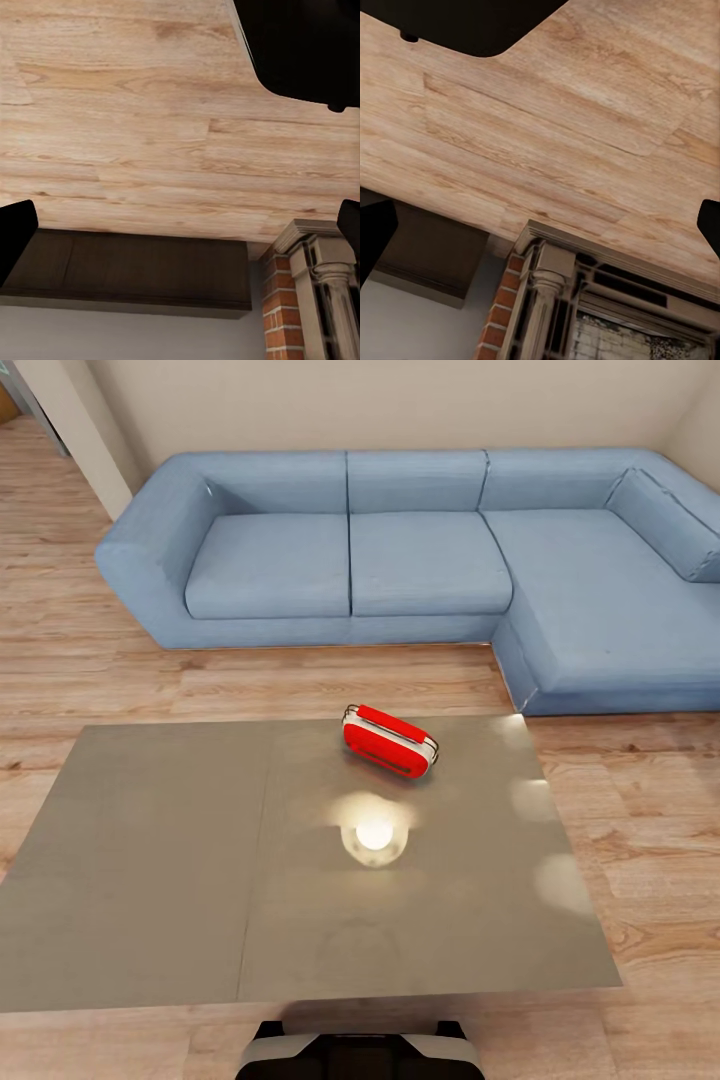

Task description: Turn on the radio receiver that's on the table in the living room.

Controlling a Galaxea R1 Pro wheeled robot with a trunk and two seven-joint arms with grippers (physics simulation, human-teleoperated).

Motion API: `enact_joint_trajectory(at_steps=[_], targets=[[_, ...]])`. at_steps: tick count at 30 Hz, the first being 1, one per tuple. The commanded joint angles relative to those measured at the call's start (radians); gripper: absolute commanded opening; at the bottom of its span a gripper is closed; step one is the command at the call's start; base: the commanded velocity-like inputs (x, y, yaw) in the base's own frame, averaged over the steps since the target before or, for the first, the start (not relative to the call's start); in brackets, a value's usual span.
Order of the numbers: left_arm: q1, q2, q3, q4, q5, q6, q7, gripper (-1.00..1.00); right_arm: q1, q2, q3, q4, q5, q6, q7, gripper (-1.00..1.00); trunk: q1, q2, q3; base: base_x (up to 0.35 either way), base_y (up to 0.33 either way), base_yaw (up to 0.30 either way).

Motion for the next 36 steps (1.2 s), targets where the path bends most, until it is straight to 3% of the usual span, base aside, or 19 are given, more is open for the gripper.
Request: enact_joint_trajectory(at_steps=[1,36], targets=[[0.000,0.000,0.000,0.000,0.000,0.000,0.000,1.00,0.000,0.000,0.000,0.000,0.000,0.000,0.000,1.00,0.000,0.000,0.000,0.000,0.000,0.000],[0.000,0.000,0.000,0.000,0.000,0.000,0.000,1.00,0.000,-0.006,0.001,0.000,0.002,-0.021,0.000,1.00,0.000,0.000,0.000,0.000,0.000,0.000]])
